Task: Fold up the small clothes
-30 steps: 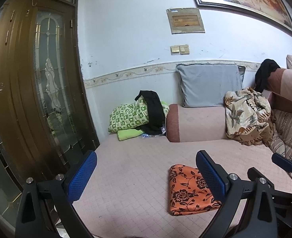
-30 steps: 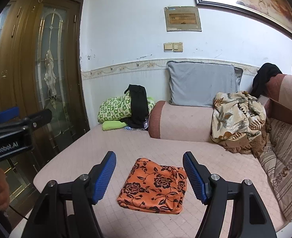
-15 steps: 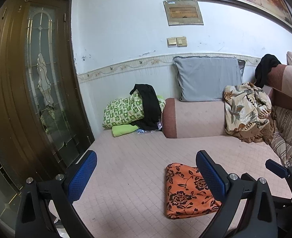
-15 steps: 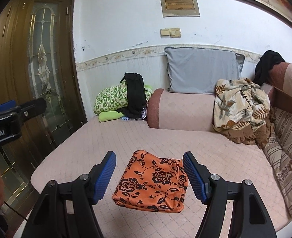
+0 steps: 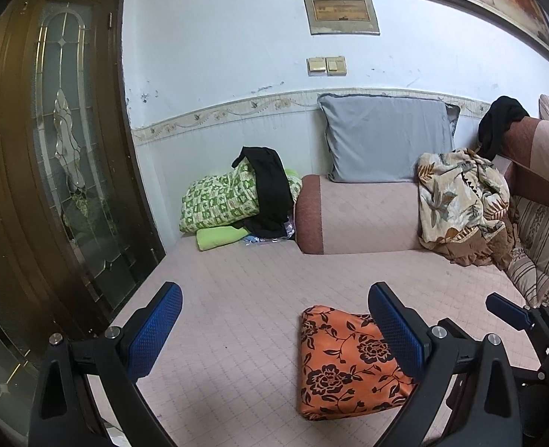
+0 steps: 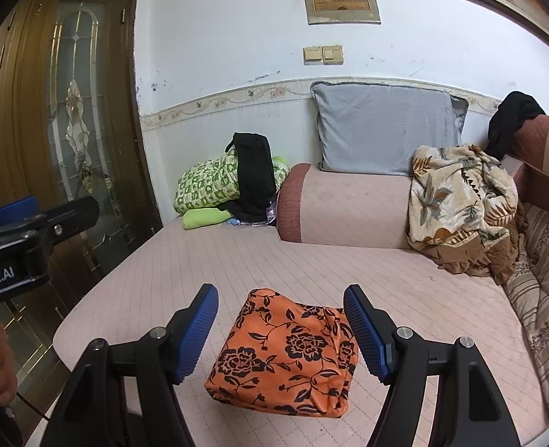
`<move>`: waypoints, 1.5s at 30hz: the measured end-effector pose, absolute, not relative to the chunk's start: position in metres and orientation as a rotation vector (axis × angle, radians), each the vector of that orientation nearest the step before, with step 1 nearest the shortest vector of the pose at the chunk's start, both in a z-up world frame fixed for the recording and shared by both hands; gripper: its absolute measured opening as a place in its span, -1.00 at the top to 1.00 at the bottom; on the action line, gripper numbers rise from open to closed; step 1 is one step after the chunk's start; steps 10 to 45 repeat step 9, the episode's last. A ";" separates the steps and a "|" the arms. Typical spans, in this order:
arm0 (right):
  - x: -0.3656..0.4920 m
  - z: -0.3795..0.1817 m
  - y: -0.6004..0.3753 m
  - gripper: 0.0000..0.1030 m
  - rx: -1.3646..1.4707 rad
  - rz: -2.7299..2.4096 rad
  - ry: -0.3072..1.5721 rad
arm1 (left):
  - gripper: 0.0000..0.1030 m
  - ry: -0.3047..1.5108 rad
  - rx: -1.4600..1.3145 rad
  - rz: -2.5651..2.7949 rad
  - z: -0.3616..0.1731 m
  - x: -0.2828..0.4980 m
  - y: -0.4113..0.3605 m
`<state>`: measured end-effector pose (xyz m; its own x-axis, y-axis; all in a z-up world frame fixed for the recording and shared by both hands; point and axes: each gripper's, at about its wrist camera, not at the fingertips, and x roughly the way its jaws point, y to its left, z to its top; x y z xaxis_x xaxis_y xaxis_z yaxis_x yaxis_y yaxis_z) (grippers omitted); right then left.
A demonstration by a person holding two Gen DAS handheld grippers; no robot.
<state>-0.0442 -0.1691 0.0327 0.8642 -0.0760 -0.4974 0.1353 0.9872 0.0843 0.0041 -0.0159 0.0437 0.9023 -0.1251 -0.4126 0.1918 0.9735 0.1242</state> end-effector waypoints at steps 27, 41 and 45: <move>-0.006 0.011 -0.202 -0.43 0.130 -0.146 0.521 | -0.94 0.456 0.096 -0.221 0.023 0.055 -0.027; -0.006 0.011 -0.202 -0.43 0.130 -0.146 0.521 | -0.94 0.456 0.096 -0.221 0.023 0.055 -0.027; -0.006 0.011 -0.202 -0.43 0.130 -0.146 0.521 | -0.94 0.456 0.096 -0.221 0.023 0.055 -0.027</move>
